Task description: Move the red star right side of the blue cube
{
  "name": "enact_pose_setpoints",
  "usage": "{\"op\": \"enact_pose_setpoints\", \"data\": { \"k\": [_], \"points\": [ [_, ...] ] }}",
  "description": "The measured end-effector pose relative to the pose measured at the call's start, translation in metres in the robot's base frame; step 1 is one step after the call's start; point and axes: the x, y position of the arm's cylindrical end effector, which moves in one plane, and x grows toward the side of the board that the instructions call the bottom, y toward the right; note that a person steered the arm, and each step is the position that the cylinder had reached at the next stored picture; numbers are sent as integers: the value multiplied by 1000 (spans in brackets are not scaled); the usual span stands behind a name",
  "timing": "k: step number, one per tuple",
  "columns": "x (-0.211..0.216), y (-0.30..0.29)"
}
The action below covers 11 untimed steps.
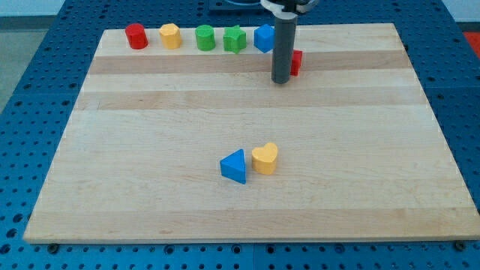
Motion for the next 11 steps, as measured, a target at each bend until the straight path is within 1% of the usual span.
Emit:
{"op": "enact_pose_setpoints", "data": {
  "k": [2, 4, 6, 7, 8, 9, 10, 11],
  "points": [
    [-18, 6],
    [-20, 23],
    [-40, 25],
    [-35, 25],
    [-20, 34],
    [-17, 53],
    [-31, 67],
    [-44, 67]
  ]
}}
